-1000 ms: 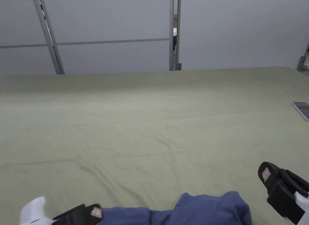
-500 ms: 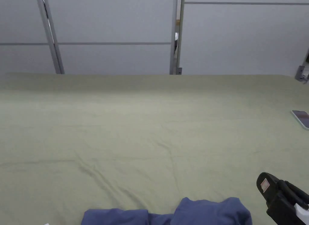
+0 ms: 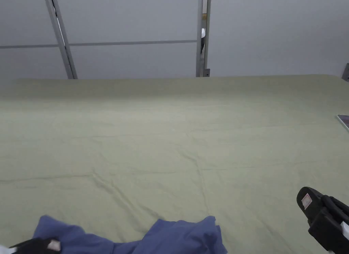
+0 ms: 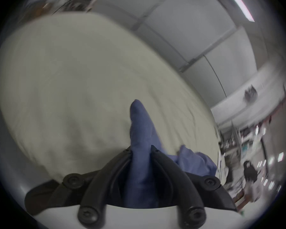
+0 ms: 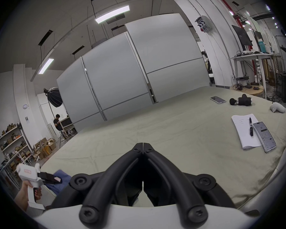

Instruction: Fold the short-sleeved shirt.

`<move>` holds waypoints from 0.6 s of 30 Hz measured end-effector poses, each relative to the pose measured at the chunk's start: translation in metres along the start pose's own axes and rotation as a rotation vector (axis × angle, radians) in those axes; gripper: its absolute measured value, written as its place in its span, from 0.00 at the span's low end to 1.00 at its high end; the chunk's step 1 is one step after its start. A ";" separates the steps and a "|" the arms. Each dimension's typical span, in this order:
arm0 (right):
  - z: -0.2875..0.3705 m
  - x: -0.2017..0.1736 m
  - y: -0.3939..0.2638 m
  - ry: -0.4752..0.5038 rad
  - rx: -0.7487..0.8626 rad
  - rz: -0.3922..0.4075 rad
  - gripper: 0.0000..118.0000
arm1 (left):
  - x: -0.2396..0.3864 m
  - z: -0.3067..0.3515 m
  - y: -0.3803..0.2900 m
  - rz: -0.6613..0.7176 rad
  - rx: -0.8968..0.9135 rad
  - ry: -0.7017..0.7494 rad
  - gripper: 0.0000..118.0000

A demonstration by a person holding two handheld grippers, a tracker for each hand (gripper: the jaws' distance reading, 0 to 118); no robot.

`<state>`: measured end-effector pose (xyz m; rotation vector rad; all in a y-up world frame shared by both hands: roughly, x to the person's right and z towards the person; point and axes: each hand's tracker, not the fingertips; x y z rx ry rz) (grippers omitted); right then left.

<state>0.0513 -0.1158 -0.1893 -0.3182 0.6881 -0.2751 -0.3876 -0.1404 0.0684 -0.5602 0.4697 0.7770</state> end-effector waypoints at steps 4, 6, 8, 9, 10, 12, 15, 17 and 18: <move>0.006 -0.004 0.002 0.013 0.007 0.008 0.01 | 0.087 -0.024 -0.005 -0.180 -0.051 -0.141 0.11; 0.013 -0.002 0.004 0.028 0.019 0.001 0.01 | 0.117 -0.054 -0.016 -0.260 -0.114 -0.181 0.11; 0.018 0.002 0.005 0.023 0.025 0.004 0.01 | 0.152 -0.081 -0.035 -0.360 -0.159 -0.173 0.11; 0.020 0.007 0.005 0.013 0.025 0.012 0.01 | 0.165 -0.093 -0.044 -0.396 -0.173 -0.178 0.13; 0.022 0.010 0.005 0.007 0.027 0.016 0.01 | 0.177 -0.108 -0.059 -0.419 -0.174 -0.214 0.24; 0.026 0.017 0.005 -0.006 0.028 0.009 0.01 | 0.190 -0.125 -0.072 -0.362 -0.200 -0.291 0.78; 0.031 0.030 0.004 -0.026 0.033 0.002 0.01 | 0.199 -0.123 -0.079 -0.215 -0.195 -0.421 0.84; 0.030 0.036 0.004 -0.040 0.030 -0.012 0.01 | 0.201 -0.107 -0.074 -0.265 -0.087 -0.420 0.78; 0.030 0.039 0.004 -0.042 0.030 -0.021 0.01 | 0.202 -0.097 -0.072 -0.314 -0.012 -0.372 0.67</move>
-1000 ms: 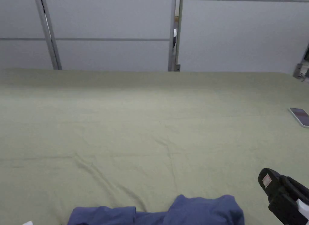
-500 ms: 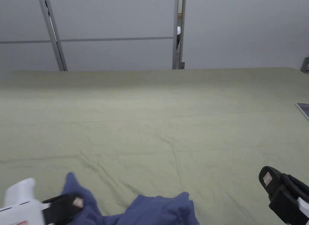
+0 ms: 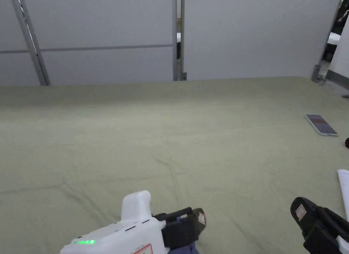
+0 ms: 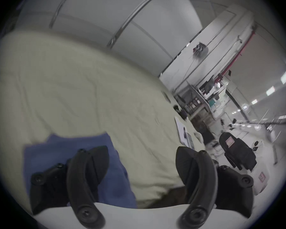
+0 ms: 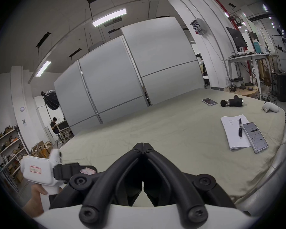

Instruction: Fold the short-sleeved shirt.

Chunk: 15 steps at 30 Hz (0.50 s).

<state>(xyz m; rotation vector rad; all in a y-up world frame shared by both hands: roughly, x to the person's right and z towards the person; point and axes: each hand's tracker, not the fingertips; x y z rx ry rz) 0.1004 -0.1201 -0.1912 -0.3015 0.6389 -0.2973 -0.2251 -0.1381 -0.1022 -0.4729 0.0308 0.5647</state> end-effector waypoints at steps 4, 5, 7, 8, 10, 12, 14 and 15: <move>-0.004 0.003 -0.003 -0.008 0.009 -0.032 0.01 | 0.005 0.013 -0.006 -0.246 0.110 0.335 0.06; -0.006 0.002 -0.005 -0.005 0.010 -0.041 0.01 | 0.002 0.009 -0.013 -0.267 0.078 0.345 0.06; -0.011 0.000 -0.007 0.006 0.004 -0.057 0.01 | -0.001 -0.006 -0.028 -0.270 -0.049 0.285 0.06; -0.013 -0.002 -0.010 0.010 0.000 -0.064 0.01 | -0.001 -0.017 -0.040 -0.255 -0.078 0.264 0.06; -0.015 -0.007 -0.013 0.020 -0.016 -0.069 0.01 | -0.005 -0.048 -0.066 -0.232 -0.220 0.271 0.06; -0.014 -0.014 -0.016 0.037 -0.036 -0.050 0.01 | -0.009 -0.066 -0.085 -0.217 -0.218 0.277 0.06; -0.013 -0.019 -0.017 0.052 -0.053 -0.003 0.01 | -0.007 -0.058 -0.073 -0.155 -0.182 0.274 0.05; -0.014 -0.020 -0.018 0.057 -0.067 0.012 0.01 | -0.008 -0.056 -0.067 -0.106 -0.198 0.256 0.05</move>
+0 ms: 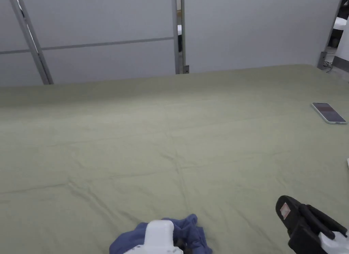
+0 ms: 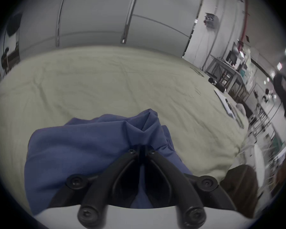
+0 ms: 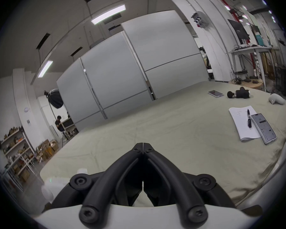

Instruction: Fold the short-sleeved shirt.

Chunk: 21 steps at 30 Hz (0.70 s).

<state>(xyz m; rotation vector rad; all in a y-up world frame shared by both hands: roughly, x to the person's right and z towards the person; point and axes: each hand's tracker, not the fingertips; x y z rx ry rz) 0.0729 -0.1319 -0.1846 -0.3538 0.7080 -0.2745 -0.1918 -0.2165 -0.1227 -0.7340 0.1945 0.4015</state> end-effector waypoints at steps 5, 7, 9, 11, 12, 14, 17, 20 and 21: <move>-0.019 -0.025 -0.001 0.096 -0.057 0.049 0.01 | -0.025 0.050 0.013 0.010 0.128 -0.040 0.05; -0.038 -0.041 -0.004 0.139 -0.143 0.084 0.01 | -0.042 0.080 0.015 0.061 0.214 -0.079 0.05; -0.064 -0.055 -0.013 0.186 -0.247 0.116 0.01 | -0.068 0.108 0.016 0.124 0.262 -0.057 0.05; -0.097 -0.067 -0.029 0.223 -0.406 0.130 0.01 | -0.096 0.128 0.012 0.199 0.298 -0.046 0.05; -0.110 -0.069 -0.039 0.218 -0.461 0.143 0.01 | -0.109 0.133 0.008 0.238 0.306 -0.042 0.05; -0.143 -0.074 -0.068 0.158 -0.672 0.226 0.01 | -0.137 0.142 -0.002 0.328 0.316 -0.028 0.06; -0.165 -0.067 -0.103 0.179 -0.714 0.301 0.01 | -0.176 0.144 -0.022 0.502 0.291 -0.119 0.09; -0.168 -0.066 -0.085 0.127 -0.785 0.208 0.01 | -0.208 0.131 -0.037 0.682 0.262 -0.347 0.91; -0.171 -0.064 -0.086 0.141 -0.793 0.225 0.01 | -0.212 0.120 -0.037 0.717 0.225 -0.420 1.00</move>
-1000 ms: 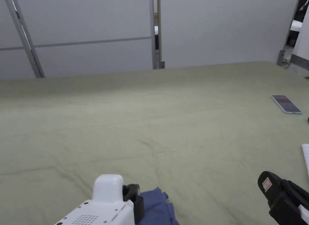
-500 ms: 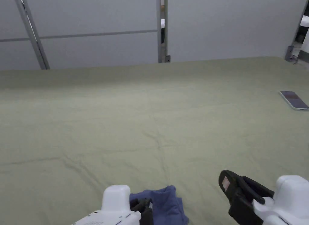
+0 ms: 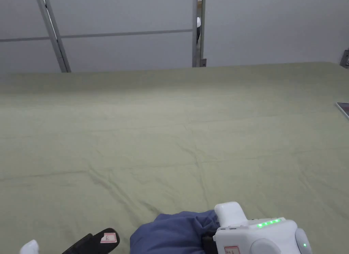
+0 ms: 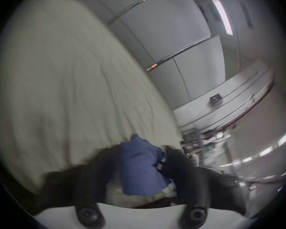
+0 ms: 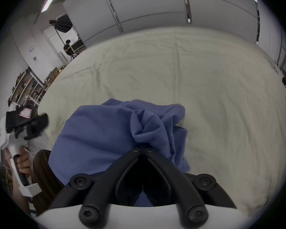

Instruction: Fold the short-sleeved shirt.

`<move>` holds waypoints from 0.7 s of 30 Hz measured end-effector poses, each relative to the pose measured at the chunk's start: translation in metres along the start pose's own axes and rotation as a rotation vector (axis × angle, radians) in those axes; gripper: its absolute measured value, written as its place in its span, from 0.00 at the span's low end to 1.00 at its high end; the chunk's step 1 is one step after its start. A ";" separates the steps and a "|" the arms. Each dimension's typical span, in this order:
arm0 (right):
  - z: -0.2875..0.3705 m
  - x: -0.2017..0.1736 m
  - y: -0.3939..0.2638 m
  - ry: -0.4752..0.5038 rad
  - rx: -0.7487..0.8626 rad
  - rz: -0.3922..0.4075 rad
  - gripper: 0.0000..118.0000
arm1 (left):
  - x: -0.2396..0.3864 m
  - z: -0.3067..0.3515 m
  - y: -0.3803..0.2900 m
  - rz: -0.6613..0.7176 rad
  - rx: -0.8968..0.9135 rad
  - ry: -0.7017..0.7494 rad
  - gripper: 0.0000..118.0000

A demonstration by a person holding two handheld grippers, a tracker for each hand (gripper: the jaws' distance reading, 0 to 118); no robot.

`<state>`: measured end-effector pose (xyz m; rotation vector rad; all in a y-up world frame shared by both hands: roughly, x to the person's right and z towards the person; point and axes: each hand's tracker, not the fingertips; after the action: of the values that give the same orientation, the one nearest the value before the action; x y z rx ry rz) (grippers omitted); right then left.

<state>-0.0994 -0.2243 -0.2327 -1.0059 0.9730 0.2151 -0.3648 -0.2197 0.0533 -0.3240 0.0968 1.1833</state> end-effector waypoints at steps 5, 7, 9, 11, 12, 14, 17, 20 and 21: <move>0.001 0.013 -0.006 0.065 0.020 -0.060 0.01 | -0.028 -0.068 0.002 0.216 -0.288 -0.109 1.00; 0.002 0.021 -0.011 0.102 0.034 -0.125 0.01 | -0.040 -0.095 -0.004 0.302 -0.346 -0.027 0.98; 0.003 0.028 -0.018 0.140 0.076 -0.174 0.01 | -0.050 -0.095 -0.004 0.288 -0.299 0.073 0.35; 0.009 0.032 -0.025 0.168 0.103 -0.228 0.01 | -0.051 -0.095 -0.001 0.294 -0.284 0.003 0.28; 0.014 0.034 -0.028 0.182 0.128 -0.250 0.01 | -0.047 -0.088 -0.002 0.274 -0.296 0.016 0.28; 0.028 0.032 -0.028 0.198 0.195 -0.256 0.01 | -0.045 -0.081 0.004 0.230 -0.292 0.029 0.27; 0.048 0.021 -0.011 0.195 0.276 -0.206 0.01 | -0.044 -0.063 0.022 0.294 -0.248 -0.062 0.27; 0.057 -0.002 0.017 0.201 0.316 -0.155 0.02 | -0.065 -0.025 0.075 0.217 -0.156 -0.036 0.27; 0.058 -0.008 0.024 0.211 0.323 -0.132 0.01 | -0.070 -0.009 0.094 0.211 -0.129 0.006 0.27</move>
<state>-0.0832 -0.1635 -0.2313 -0.8008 1.0871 -0.1577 -0.4773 -0.2530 0.0432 -0.4390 0.0603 1.4010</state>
